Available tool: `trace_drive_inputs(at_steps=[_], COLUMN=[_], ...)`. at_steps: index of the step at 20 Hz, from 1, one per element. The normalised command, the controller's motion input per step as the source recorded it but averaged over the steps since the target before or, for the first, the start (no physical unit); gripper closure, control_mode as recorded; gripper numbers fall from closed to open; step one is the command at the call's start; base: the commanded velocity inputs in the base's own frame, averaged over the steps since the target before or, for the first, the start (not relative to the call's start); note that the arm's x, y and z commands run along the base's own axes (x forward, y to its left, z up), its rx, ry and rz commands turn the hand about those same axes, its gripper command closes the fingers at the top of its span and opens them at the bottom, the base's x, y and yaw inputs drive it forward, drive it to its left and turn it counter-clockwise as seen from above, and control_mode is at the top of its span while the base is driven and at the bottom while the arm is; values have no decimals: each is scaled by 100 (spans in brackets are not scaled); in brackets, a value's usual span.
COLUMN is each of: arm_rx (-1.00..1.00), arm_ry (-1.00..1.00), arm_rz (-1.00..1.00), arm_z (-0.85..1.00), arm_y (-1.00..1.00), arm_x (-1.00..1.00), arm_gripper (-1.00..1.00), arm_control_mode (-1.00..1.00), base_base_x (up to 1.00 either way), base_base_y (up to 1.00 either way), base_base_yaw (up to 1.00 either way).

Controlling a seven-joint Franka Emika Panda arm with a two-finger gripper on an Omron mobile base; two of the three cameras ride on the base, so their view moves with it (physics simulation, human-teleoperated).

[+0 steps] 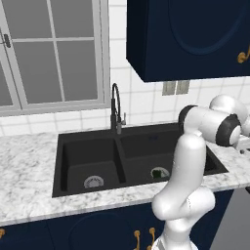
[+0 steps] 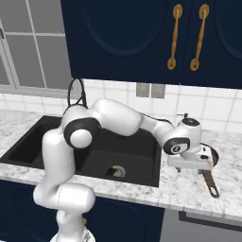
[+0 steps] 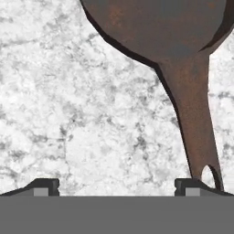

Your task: Pick the pan and sponge and place them into the sink. Then turn on the water.

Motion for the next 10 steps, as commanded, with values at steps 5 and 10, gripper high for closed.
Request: trace_drive_inputs(at_steps=[5,10], arm_rx=[8,3], arm_ry=[0,2], arm_rz=[9,9], arm_z=[0,-11], arm_y=[-38,-29], arm_x=[19,22], arm_gripper=[-100,-100], arm_control_mode=[-100,-100], base_base_x=[0,0], base_base_y=[0,0], base_base_yaw=[0,0])
